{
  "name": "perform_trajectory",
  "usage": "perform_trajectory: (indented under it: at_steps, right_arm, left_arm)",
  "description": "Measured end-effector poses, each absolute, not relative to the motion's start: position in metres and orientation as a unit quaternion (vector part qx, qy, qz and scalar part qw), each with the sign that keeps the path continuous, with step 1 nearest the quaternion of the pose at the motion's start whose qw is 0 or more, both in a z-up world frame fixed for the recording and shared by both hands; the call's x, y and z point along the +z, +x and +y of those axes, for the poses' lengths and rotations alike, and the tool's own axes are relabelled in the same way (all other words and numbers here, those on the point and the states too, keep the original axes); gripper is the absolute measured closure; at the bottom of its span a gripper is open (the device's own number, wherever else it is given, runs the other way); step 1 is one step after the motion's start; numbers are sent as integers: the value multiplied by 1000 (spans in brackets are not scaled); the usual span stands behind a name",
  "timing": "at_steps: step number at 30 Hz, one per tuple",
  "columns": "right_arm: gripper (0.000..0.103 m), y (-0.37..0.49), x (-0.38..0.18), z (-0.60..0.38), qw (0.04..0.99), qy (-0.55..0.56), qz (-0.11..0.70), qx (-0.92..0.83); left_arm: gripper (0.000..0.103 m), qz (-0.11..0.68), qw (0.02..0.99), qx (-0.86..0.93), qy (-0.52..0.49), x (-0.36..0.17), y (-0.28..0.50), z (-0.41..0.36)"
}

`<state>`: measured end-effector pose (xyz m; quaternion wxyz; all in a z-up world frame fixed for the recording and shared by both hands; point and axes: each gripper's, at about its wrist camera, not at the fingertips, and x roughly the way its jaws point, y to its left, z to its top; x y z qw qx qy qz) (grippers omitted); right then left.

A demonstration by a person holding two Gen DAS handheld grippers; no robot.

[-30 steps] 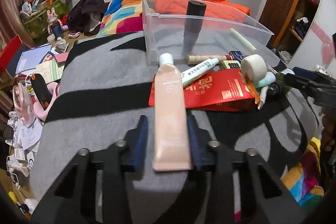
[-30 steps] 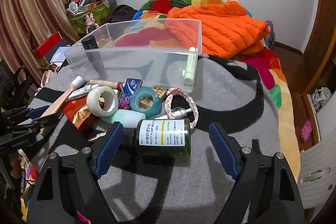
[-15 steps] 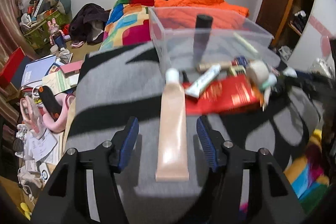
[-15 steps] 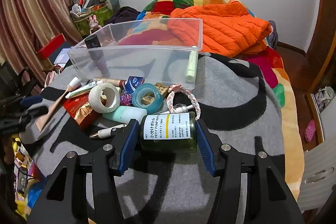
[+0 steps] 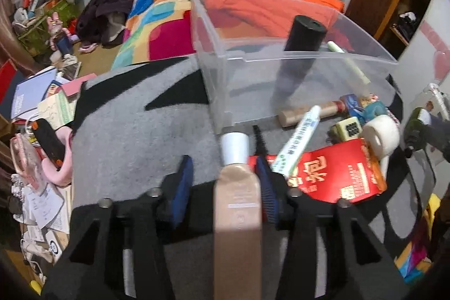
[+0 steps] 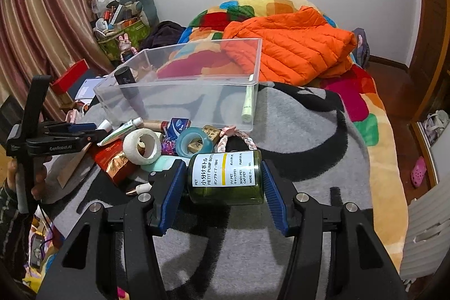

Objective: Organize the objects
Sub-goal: 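Carry the beige tube and green bottle into the clear box with both tools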

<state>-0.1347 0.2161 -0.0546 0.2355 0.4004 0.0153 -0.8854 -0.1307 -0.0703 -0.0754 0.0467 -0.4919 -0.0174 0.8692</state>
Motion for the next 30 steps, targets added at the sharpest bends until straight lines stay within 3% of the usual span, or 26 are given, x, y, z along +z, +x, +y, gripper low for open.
perform_trajectory:
  at_steps: [11, 14, 19, 23, 25, 27, 30]
  right_arm:
    - [52, -135, -42, 213, 242, 387, 5, -890]
    - [52, -138, -35, 212, 242, 380, 2, -893]
    - [52, -146, -22, 207, 243, 366, 1, -898]
    - [52, -160, -10, 204, 240, 357, -4, -903]
    - [52, -167, -5, 203, 240, 354, -8, -904]
    - [52, -176, -1, 201, 237, 353, -9, -905]
    - [52, -189, 2, 196, 231, 354, -7, -906]
  left_arm:
    - [85, -5, 26, 890, -456, -55, -101, -64]
    - [103, -15, 20, 901, -433, -34, -92, -70]
    - [103, -9, 21, 919, -393, -2, -81, -75]
    - [96, 8, 29, 916, -401, -2, -81, -71]
    - [86, 16, 30, 909, -415, -10, -84, -69]
    - [68, 29, 21, 904, -427, -22, -88, -68]
    - [58, 33, 14, 893, -448, -41, -99, -72]
